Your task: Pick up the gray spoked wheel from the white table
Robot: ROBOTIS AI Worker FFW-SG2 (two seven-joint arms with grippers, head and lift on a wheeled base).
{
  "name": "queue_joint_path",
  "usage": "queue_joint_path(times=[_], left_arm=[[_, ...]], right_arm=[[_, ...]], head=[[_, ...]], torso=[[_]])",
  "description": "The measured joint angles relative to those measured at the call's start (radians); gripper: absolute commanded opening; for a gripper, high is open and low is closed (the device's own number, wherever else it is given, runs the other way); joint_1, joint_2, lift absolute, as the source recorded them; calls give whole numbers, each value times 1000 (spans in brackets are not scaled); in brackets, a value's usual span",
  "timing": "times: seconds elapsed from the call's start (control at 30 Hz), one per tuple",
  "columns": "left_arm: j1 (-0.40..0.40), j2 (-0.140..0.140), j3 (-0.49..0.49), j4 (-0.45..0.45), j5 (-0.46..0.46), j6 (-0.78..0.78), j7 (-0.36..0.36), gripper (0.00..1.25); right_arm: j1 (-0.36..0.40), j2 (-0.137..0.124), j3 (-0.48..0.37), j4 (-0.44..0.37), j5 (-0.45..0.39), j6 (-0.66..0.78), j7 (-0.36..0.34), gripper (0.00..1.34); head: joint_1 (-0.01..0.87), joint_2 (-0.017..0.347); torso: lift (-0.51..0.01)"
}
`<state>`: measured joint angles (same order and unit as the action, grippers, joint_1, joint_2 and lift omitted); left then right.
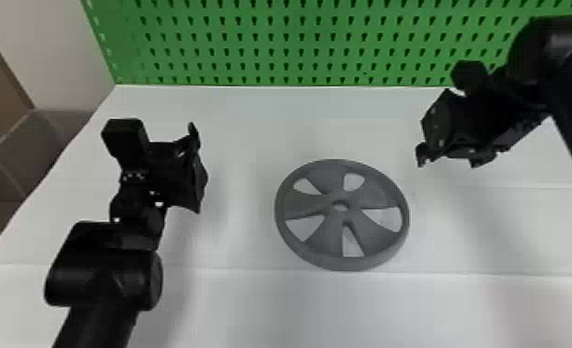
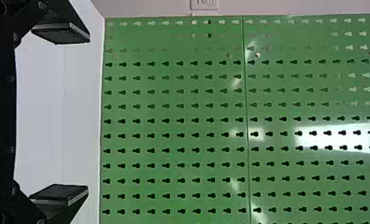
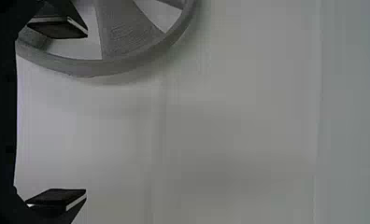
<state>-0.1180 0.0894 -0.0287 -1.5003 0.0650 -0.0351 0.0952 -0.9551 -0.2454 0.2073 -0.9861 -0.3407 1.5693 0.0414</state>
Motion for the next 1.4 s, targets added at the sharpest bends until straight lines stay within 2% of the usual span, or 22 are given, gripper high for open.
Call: queue_joint_path(times=[0.23,0.4,0.6,0.77,0.97,1.4], left_arm=[[-1,1,-1,0,2,2,0,1106],[-2,1,-3,0,2,5,0,1106],[-2,1,-2,0,2,6,0,1106],[-2,1,-3,0,1,6,1,1106],[-3,1,-3,0,-2,6,1,1106],[-9,1,-8,0,-7,8,1,1106]], right_arm=[[2,-1,2,11,-10,0,0,1236],[-10,-11,37,20,-14,0,0,1236],[-6,-19,37,21,-31,0,0,1238],[2,-17,33,21,-35,0,0,1236],[13,0,37,21,-36,0,0,1236],[27,62,28,29,-23,0,0,1232]], head=[[778,72],[778,72],[778,72],[778,72],[778,72],[778,72]], torso=[[-97],[-97],[-97],[-97],[-97],[-97]])
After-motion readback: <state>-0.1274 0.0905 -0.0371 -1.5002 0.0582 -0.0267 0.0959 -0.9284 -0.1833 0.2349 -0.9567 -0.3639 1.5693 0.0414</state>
